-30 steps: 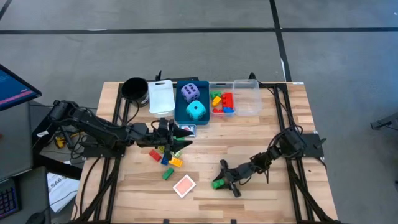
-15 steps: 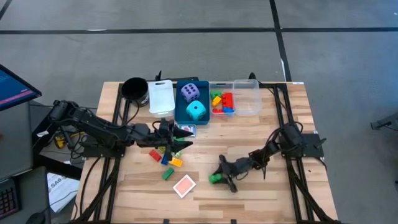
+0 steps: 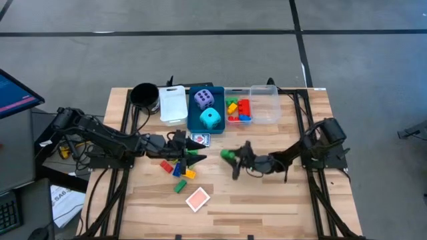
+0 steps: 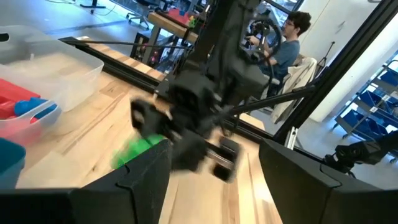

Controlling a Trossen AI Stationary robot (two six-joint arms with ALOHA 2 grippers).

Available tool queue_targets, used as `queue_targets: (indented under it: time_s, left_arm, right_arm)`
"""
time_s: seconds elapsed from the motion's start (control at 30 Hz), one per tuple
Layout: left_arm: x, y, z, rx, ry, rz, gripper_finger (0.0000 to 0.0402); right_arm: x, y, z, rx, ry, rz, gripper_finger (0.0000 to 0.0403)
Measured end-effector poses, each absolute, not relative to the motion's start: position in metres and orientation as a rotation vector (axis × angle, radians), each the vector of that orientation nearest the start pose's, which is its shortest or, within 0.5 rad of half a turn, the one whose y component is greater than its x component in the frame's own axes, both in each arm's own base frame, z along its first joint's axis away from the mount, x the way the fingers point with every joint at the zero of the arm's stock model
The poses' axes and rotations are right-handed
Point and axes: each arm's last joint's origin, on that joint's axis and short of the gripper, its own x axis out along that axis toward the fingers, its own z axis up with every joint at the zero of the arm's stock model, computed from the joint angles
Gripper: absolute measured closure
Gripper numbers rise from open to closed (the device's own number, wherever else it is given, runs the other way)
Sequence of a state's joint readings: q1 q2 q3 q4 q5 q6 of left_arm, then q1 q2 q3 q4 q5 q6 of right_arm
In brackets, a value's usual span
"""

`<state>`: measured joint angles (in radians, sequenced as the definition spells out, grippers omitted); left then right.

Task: Pick & Place Toys
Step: Put the green 2 stud game piece into the left transparent bin

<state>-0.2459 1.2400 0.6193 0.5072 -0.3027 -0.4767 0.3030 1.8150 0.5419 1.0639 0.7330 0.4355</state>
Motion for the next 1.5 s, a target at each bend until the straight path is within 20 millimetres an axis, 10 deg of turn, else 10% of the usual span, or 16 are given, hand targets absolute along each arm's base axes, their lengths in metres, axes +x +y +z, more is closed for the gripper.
queue_targets:
  time_s: [0.4,0.73,1.1,1.5]
  left_arm:
    - [0.256,-0.059,0.242,-0.461,0.161,0.085,0.0165]
    - [0.252,-0.073,0.239,-0.471,0.199,0.039,0.0165]
    - [0.251,-0.076,0.239,-0.475,0.201,0.031,0.0165]
    - [0.251,-0.076,0.239,-0.470,0.203,0.032,0.0165]
  right_arm:
    - [0.285,-0.003,0.156,0.226,0.032,-0.959,0.0266]
    - [0.283,-0.043,0.149,0.241,0.088,-1.028,0.0218]
    - [0.283,-0.047,0.150,0.268,0.081,-1.002,0.0138]
    - [0.289,0.010,0.146,0.176,0.205,-0.667,0.0143]
